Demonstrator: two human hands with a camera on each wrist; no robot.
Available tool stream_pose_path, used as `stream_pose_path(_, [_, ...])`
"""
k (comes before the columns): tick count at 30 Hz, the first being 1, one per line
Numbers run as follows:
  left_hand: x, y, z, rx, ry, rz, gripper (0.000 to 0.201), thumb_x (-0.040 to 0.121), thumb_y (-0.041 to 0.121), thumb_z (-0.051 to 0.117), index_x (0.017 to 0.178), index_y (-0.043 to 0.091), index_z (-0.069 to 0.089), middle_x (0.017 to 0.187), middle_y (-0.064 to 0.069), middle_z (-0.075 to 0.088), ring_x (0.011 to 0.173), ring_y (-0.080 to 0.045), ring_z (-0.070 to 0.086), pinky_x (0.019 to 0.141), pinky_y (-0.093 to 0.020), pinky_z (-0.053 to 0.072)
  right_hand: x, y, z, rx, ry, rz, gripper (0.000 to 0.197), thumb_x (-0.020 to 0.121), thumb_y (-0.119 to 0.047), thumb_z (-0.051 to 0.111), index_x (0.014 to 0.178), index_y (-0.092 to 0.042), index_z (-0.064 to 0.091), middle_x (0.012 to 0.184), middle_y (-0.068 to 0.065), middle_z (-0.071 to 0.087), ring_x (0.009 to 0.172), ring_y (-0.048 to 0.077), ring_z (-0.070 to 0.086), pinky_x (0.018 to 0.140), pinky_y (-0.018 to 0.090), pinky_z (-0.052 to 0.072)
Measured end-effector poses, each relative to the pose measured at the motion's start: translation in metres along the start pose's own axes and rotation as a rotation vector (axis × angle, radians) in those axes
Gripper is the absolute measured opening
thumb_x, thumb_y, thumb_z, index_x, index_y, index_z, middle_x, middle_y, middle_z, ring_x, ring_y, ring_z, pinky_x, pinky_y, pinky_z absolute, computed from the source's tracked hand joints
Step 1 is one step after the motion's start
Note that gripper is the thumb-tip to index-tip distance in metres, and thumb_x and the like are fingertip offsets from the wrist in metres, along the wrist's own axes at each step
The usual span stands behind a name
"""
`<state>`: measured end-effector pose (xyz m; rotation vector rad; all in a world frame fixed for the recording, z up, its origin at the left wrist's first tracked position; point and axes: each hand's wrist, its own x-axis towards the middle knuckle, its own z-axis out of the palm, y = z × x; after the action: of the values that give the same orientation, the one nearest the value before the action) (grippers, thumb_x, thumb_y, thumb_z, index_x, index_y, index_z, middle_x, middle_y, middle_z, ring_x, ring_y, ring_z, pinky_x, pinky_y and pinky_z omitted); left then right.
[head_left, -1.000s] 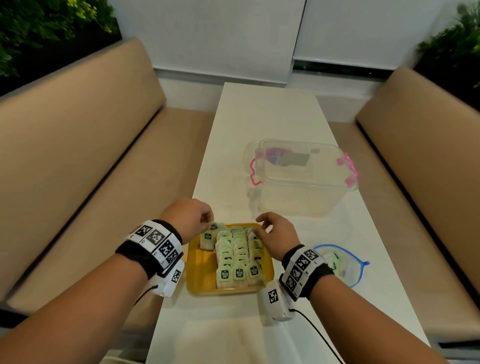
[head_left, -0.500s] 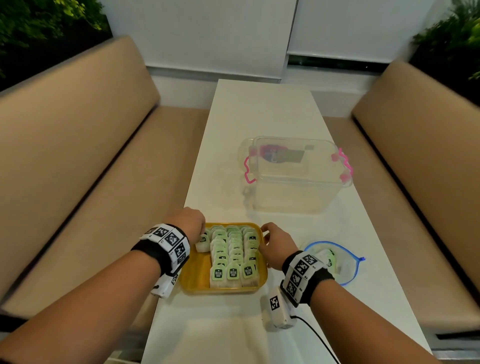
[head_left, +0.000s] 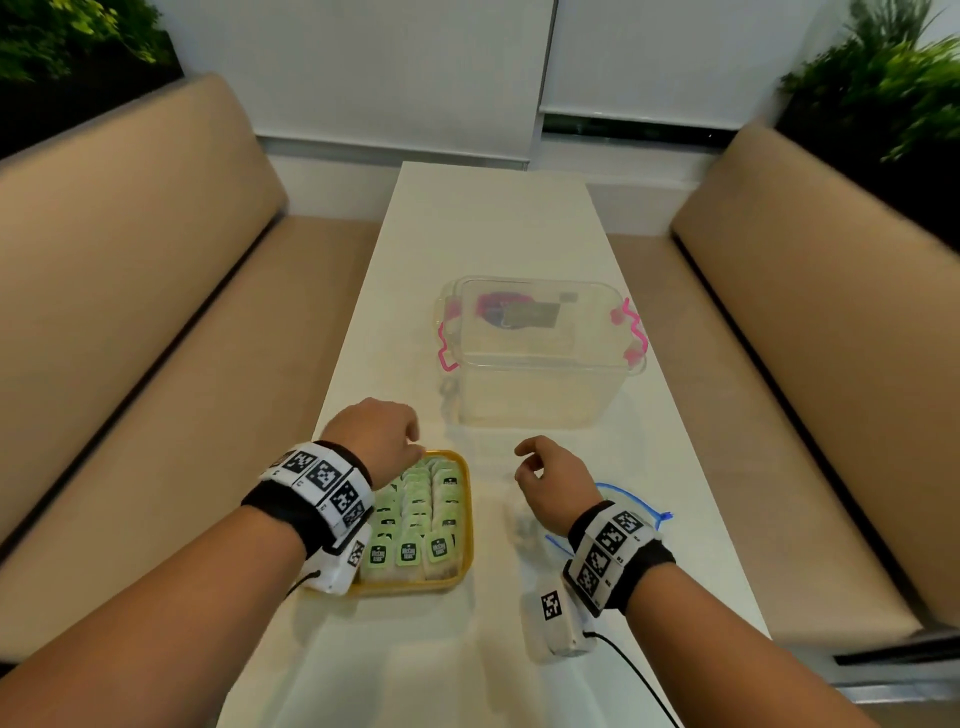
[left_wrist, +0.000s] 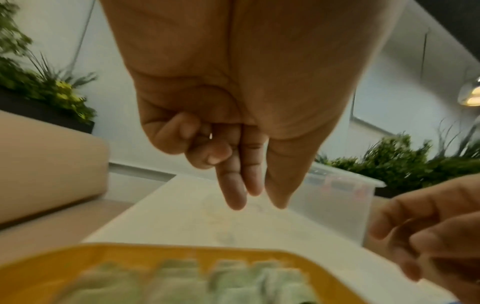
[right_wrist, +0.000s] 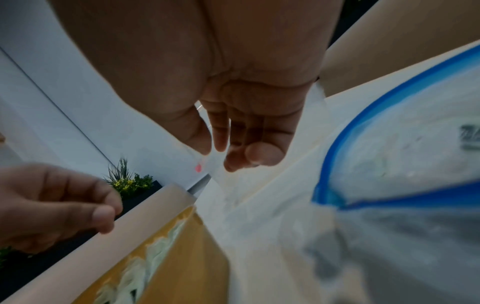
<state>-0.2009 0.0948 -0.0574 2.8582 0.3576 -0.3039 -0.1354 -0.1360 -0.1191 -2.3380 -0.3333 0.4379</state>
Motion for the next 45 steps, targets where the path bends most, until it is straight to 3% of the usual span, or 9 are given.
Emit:
stream_pose_path(5, [-0.001,0.085,0.012,-0.187,-0.034,0.218,0.018,0.090,0.035,0.063,0.105,0.025,0.066,0.100,0.008,0.070,0.093,-0.013,0.062,0.086,-0.030,0.050,-0.001,0.033,-0.044,-0.070,-0.007,0.012,0.018,0.092,-0.015,0.051,0.104,-0.024,0.061,0.097,0.000,0.069,0.082,0.015,0.063,0.072,0.027,0.051])
stream_pose_path(11, [0.009,0.161,0.057,-0.193,-0.168,0.270,0.022,0.094,0.023,0.059,0.114,0.020,0.067,0.110,0.002,0.070,0.102,-0.018,0.062,0.087,-0.028,0.047,-0.003,0.075,-0.083,-0.243,-0.041,0.043,0.018,0.089,-0.015,0.054,0.100,-0.021,0.065,0.099,0.000,0.069,0.090,0.019,0.063,0.078,0.029,0.050])
stream_pose_path(15, [0.014,0.185,0.090,-0.099,-0.220,0.208,0.025,0.092,0.026,0.064,0.117,0.023,0.067,0.122,0.000,0.062,0.115,-0.022,0.054,0.096,-0.034,0.046,-0.007,0.099,-0.088,-0.413,-0.168,0.047,0.019,0.084,-0.020,0.062,0.102,-0.024,0.068,0.107,0.003,0.064,0.100,0.022,0.060,0.084,0.031,0.051])
stream_pose_path(19, [0.014,0.190,0.114,0.026,-0.238,0.031,0.038,0.086,0.038,0.067,0.123,0.031,0.060,0.129,-0.004,0.037,0.120,-0.031,0.038,0.097,-0.041,0.046,-0.013,0.120,-0.084,-0.540,-0.272,0.143,0.042,0.075,-0.044,0.076,0.114,-0.034,0.064,0.117,0.005,0.039,0.111,0.026,0.046,0.092,0.036,0.050])
stream_pose_path(24, [0.013,0.200,0.124,-0.032,-0.370,-0.173,0.072,0.082,0.046,0.068,0.144,0.031,0.034,0.131,-0.012,0.041,0.110,-0.035,0.056,0.086,-0.039,0.051,-0.014,0.129,-0.083,-0.444,-0.289,0.143,0.065,0.077,-0.057,0.067,0.135,-0.033,0.049,0.126,0.006,0.034,0.106,0.031,0.056,0.096,0.036,0.049])
stream_pose_path(28, [0.014,0.211,0.121,-0.220,-0.296,-0.165,0.080,0.084,0.020,0.068,0.150,0.015,0.023,0.126,-0.015,0.056,0.110,-0.031,0.059,0.083,-0.034,0.051,-0.014,0.124,-0.087,-0.358,-0.302,0.083,0.076,0.078,-0.039,0.074,0.142,-0.021,0.038,0.131,0.008,0.036,0.106,0.030,0.060,0.093,0.033,0.050])
stream_pose_path(31, [0.016,0.208,0.122,-0.292,-0.235,-0.185,0.082,0.082,0.007,0.066,0.151,0.019,0.023,0.116,-0.010,0.058,0.102,-0.027,0.059,0.074,-0.028,0.044,-0.012,0.128,-0.089,-0.241,-0.261,-0.005,0.080,0.078,-0.013,0.074,0.146,-0.015,0.031,0.133,0.008,0.037,0.111,0.027,0.056,0.093,0.028,0.047])
stream_pose_path(36, [0.010,0.202,0.133,-0.142,-0.251,-0.280,0.074,0.072,0.037,0.082,0.136,0.034,0.044,0.131,-0.008,0.040,0.115,-0.028,0.052,0.092,-0.036,0.050,-0.014,0.141,-0.082,-0.167,-0.243,-0.071,0.069,0.081,0.005,0.055,0.144,-0.014,0.038,0.130,0.008,0.039,0.109,0.025,0.054,0.089,0.018,0.040])
stream_pose_path(45, [0.027,0.213,0.134,-0.033,-0.131,-0.330,0.060,0.075,0.071,0.063,0.111,0.024,0.068,0.122,-0.007,0.041,0.115,-0.027,0.047,0.096,-0.041,0.049,-0.013,0.159,-0.080,-0.337,-0.265,-0.109,0.070,0.074,-0.028,0.069,0.139,-0.022,0.044,0.129,0.003,0.045,0.114,0.027,0.047,0.096,0.035,0.046])
